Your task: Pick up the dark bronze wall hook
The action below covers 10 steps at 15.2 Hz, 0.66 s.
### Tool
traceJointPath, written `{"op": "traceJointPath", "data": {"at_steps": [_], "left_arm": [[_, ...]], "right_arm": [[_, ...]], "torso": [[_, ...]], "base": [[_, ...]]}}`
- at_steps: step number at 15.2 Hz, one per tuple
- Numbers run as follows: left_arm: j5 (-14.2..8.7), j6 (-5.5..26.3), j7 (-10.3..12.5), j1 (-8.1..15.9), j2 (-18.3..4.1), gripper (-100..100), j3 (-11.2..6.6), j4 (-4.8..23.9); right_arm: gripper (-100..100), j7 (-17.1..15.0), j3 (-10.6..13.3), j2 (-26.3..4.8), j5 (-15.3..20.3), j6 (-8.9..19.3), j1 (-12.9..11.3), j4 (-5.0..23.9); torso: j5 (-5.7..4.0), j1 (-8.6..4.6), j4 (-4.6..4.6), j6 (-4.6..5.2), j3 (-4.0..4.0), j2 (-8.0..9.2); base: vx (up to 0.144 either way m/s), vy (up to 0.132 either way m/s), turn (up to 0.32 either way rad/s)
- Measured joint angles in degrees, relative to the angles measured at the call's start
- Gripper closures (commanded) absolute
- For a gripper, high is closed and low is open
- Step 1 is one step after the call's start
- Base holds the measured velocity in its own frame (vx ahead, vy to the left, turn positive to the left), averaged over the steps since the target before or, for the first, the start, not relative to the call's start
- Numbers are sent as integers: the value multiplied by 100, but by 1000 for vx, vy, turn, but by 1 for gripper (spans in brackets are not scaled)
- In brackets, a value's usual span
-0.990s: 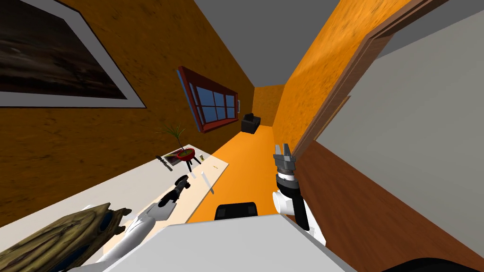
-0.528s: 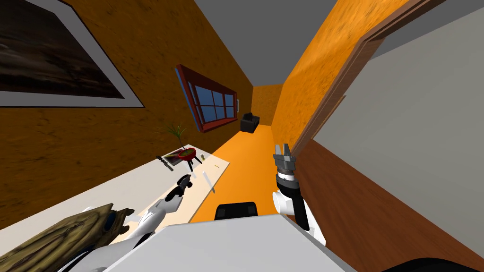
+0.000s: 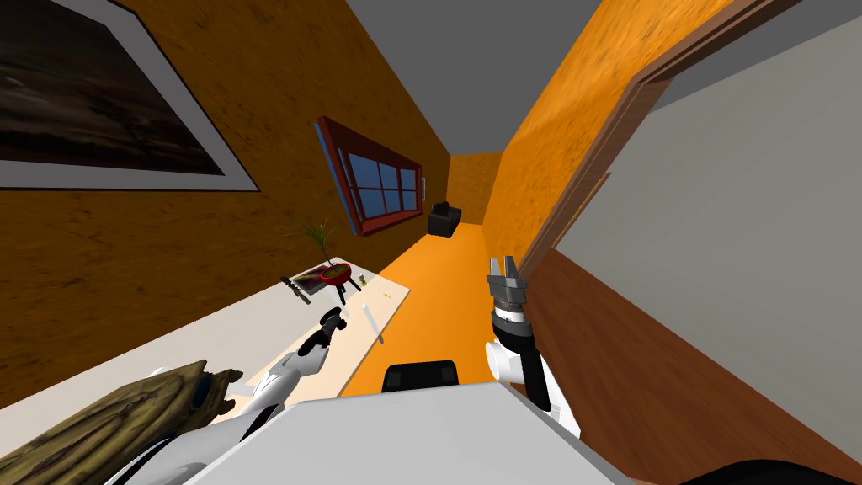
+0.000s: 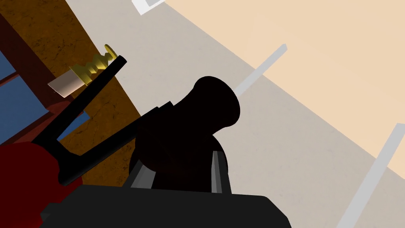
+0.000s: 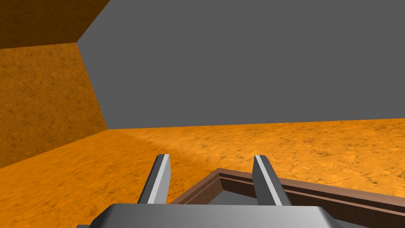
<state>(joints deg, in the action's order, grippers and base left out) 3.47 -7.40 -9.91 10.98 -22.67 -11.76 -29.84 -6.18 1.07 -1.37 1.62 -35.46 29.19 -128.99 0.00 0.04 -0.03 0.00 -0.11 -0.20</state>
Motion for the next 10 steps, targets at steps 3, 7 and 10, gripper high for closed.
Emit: {"op": "traceJointPath", "data": {"at_steps": [3,7,10], "left_arm": [[-60,15,167,-159,-125,100,217,-170],[-144,75,413,-418,-268,100,494,-474],[-231,124,666,-646,-437,100,796,-737]], "right_arm": [[0,0,0,1,0,0,1,0],[0,0,0,1,0,0,1,0],[0,0,0,1,0,0,1,0]], "torso": [[-5,-23,-1,-4,-5,-11],[-8,-26,0,-2,-5,-10],[-10,-30,0,-4,-4,-9]], "base": [[43,-60,57],[35,-54,31],[31,-47,44]]}}
